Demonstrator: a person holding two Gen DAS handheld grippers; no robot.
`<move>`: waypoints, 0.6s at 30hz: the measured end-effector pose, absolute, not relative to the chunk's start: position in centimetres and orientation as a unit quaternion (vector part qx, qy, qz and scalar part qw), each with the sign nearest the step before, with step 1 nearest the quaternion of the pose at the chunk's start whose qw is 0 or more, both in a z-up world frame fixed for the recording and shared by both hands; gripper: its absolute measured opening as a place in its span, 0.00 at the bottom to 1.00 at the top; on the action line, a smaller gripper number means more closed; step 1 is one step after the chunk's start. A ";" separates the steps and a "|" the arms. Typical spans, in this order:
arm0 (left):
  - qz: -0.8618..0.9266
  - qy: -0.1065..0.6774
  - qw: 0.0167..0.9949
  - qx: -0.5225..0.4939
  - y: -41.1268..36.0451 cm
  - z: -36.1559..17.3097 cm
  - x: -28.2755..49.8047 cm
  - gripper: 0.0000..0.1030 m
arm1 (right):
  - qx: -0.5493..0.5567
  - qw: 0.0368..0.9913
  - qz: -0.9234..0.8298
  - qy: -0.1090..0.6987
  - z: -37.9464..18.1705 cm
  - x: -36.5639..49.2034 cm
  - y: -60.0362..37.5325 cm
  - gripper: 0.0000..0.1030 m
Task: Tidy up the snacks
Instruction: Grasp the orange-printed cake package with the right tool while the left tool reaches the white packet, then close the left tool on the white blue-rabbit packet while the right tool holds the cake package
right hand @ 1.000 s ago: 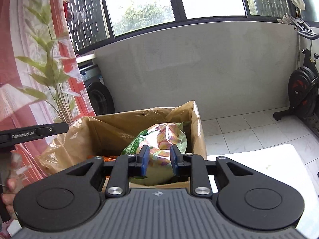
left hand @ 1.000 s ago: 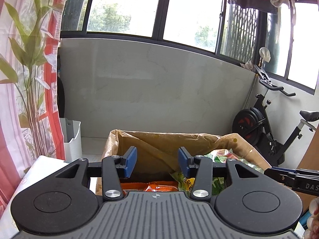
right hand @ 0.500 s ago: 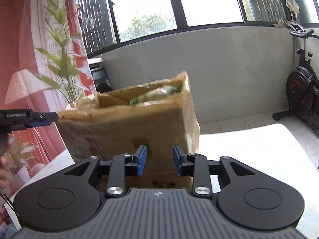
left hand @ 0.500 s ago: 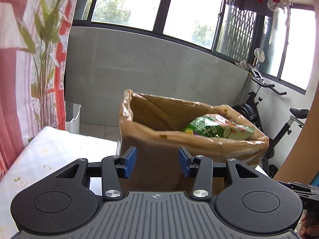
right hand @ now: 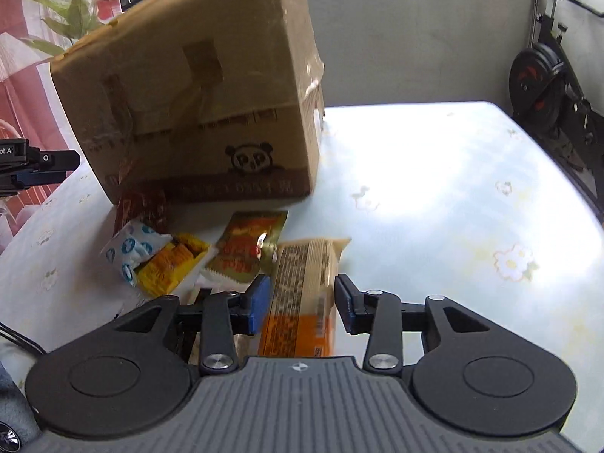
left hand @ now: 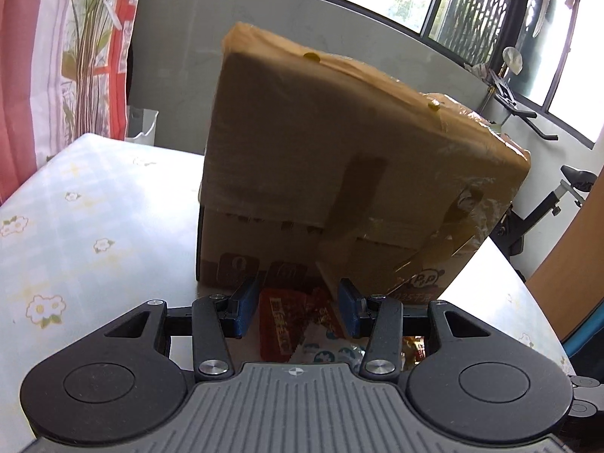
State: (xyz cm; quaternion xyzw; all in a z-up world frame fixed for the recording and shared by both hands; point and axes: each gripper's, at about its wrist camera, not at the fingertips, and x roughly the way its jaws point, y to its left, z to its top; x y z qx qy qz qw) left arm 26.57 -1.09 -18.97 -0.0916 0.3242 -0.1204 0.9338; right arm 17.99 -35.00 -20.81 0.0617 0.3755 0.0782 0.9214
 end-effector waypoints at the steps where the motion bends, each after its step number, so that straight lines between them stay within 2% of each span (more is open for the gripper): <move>1: -0.117 0.329 0.932 -0.093 -0.8 -19.3 26.5 0.47 | 0.060 0.919 0.076 0.381 -21.1 18.0 -34.9 0.46; 4: -0.108 0.342 0.929 -0.095 -0.3 -20.0 26.3 0.47 | 0.069 0.920 0.081 0.378 -21.6 17.9 -34.8 0.47; 6: -0.106 0.349 0.926 -0.095 -0.3 -20.3 26.1 0.47 | 0.061 0.920 0.099 0.374 -21.6 18.6 -34.3 0.40; 12: -0.124 0.361 0.920 -0.093 -1.0 -20.7 25.7 0.47 | -0.014 0.933 0.109 0.344 -21.7 20.3 -32.9 0.40; 18: -0.110 0.376 0.915 -0.091 -1.1 -21.5 25.7 0.47 | -0.004 0.940 0.106 0.324 -22.6 20.2 -33.2 0.39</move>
